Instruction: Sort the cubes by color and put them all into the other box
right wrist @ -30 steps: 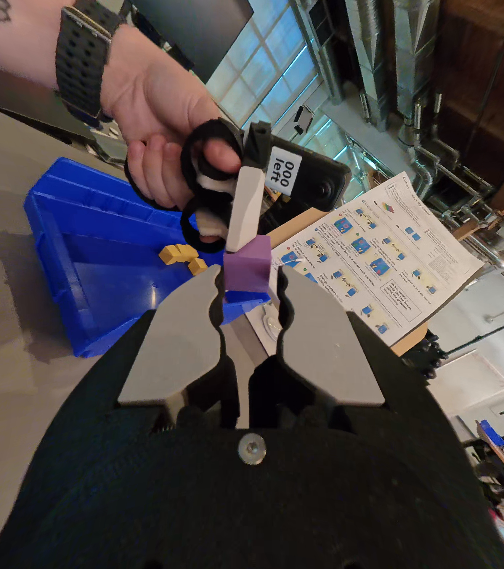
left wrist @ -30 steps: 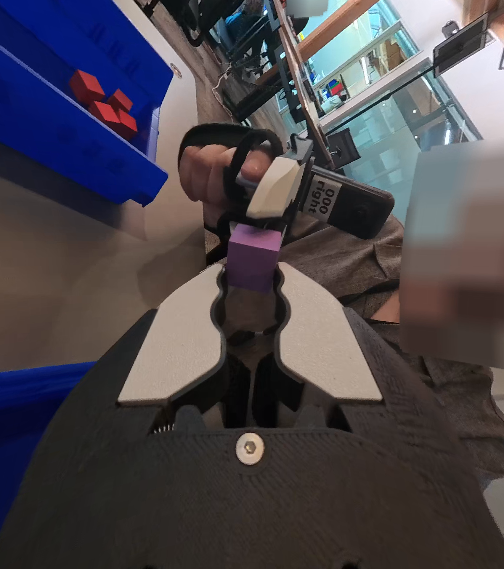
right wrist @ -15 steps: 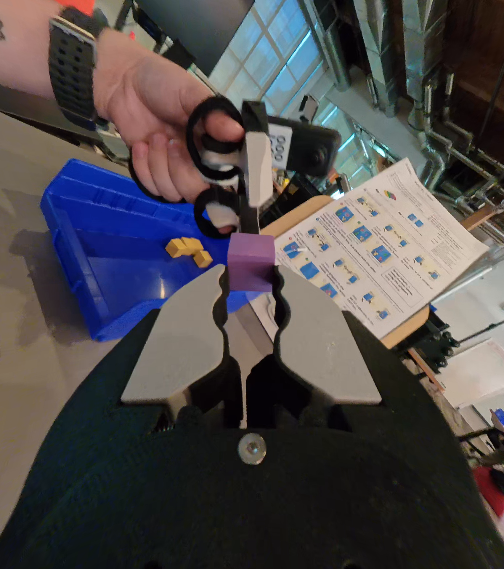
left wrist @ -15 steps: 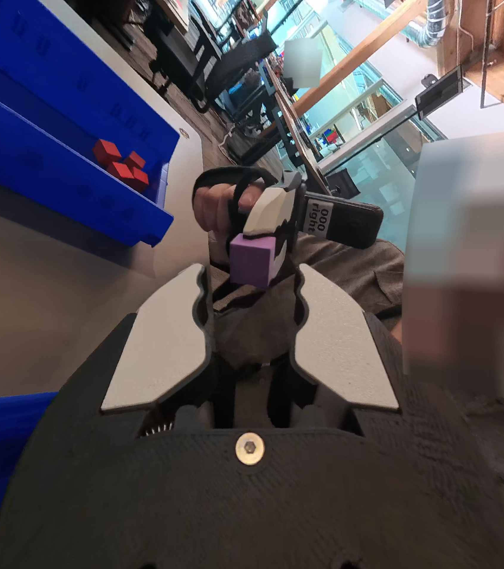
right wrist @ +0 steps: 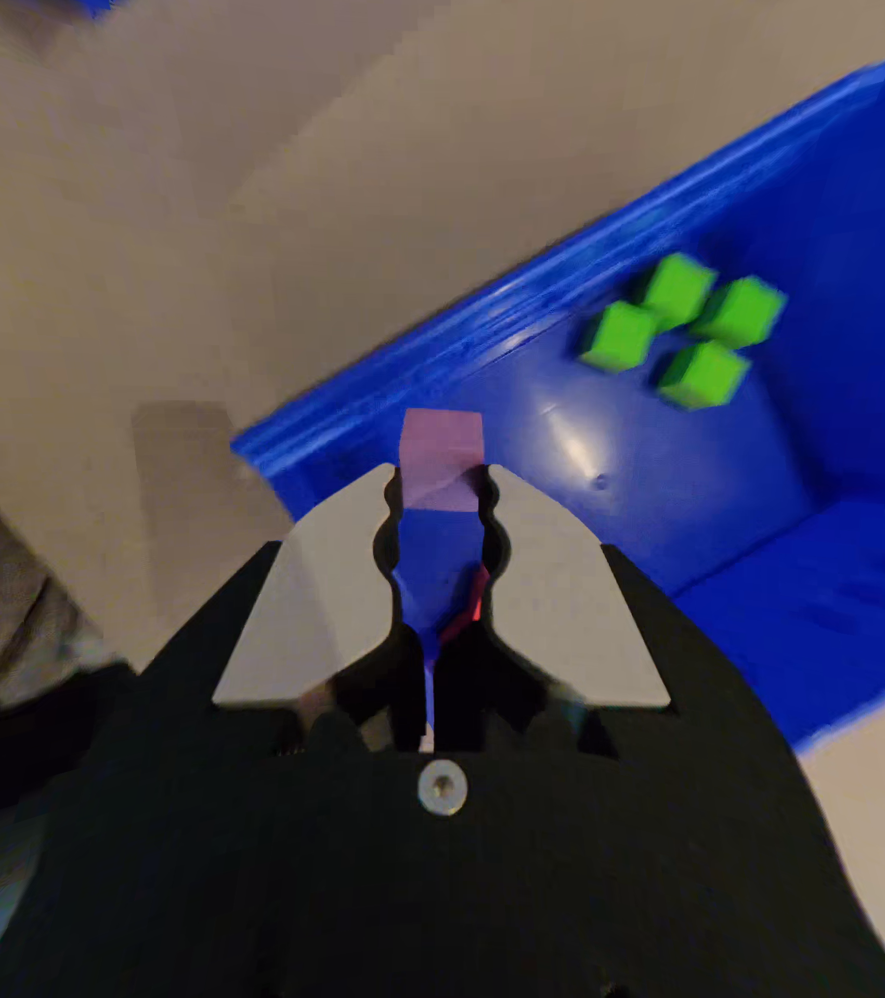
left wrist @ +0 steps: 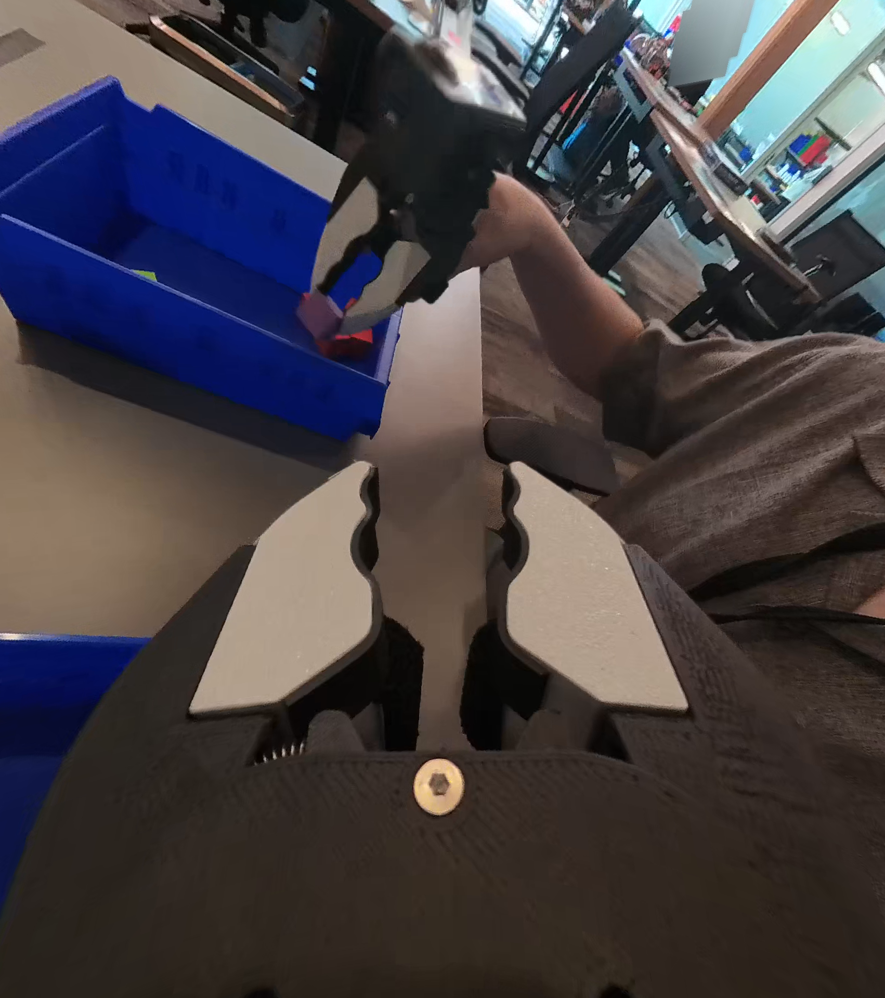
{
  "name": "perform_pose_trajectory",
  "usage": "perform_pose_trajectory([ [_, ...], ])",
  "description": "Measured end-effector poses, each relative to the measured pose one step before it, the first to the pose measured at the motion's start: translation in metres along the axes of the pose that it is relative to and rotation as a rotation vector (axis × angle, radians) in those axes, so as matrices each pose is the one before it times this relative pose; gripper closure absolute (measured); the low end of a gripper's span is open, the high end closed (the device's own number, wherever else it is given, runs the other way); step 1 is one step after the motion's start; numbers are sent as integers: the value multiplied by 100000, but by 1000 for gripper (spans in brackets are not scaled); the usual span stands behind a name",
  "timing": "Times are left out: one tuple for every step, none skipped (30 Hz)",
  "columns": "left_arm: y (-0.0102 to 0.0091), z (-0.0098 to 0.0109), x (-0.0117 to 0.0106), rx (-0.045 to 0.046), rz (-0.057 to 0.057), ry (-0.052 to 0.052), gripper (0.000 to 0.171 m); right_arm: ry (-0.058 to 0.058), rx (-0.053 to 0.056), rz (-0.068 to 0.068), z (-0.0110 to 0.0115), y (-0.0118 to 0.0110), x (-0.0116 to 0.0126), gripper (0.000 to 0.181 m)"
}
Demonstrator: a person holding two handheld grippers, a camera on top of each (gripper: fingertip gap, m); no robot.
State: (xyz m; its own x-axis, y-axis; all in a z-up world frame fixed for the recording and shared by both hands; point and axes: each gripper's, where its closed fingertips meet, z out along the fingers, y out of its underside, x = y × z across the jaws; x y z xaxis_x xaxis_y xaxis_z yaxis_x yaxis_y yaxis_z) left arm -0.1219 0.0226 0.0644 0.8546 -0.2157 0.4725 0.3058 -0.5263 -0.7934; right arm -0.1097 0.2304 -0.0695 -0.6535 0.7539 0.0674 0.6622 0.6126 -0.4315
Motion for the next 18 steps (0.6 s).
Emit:
perform_pose_trajectory([
  [160,45,4,-385,-34,-404,128,-5913,-3829,-3640,986,919,-573,154],
  [138,26,-21,-410,-356,-6,128,-3918,-4688,-2639,1036,817,-293,154],
  [86,-11,-32,-361,-522,172,129,-3505,-5432,-2662,1016,765,-241,154],
  [28,-38,-75,-44,-538,-129,129,-1167,-3918,-2740,877,460,66,154],
  [35,-56,-64,-26,-402,-284,130,-1599,-2623,-2156,717,234,-24,154],
  [54,-93,-72,-148,-294,-478,130,-2352,-1035,-1185,532,-46,-148,154],
  [53,-102,-84,-101,-141,-781,130,-1773,-446,-616,390,-103,-95,154],
  [79,-119,-121,-225,-133,-964,130,-2345,-1962,-505,324,123,-223,154],
  [88,-129,-111,-202,-279,-704,130,-1305,-1826,-630,243,107,-117,154],
  [60,-130,-92,-60,-334,-380,130,-697,-837,-806,163,-13,-79,154],
  [48,-121,-116,-67,-363,-315,130,-1680,-646,-555,104,-32,-240,154],
  [69,-79,-164,-301,-445,-369,130,-1159,-598,-472,81,-53,-185,154],
  [87,-38,-218,-545,-434,-530,130,-335,-232,-654,69,-103,-77,154],
  [56,-5,-243,-438,-303,-616,130,-829,344,-676,65,-203,-156,154],
  [23,18,-243,-301,-246,-495,130,-340,142,-337,100,-191,-75,154],
  [51,31,-224,-425,-271,-341,130,402,-995,-114,133,-32,54,154],
  [37,15,-205,-320,-281,-200,130,522,-1297,-129,132,46,74,154],
  [39,-17,-172,-184,-258,-189,130,20,-478,48,72,-45,16,154],
])
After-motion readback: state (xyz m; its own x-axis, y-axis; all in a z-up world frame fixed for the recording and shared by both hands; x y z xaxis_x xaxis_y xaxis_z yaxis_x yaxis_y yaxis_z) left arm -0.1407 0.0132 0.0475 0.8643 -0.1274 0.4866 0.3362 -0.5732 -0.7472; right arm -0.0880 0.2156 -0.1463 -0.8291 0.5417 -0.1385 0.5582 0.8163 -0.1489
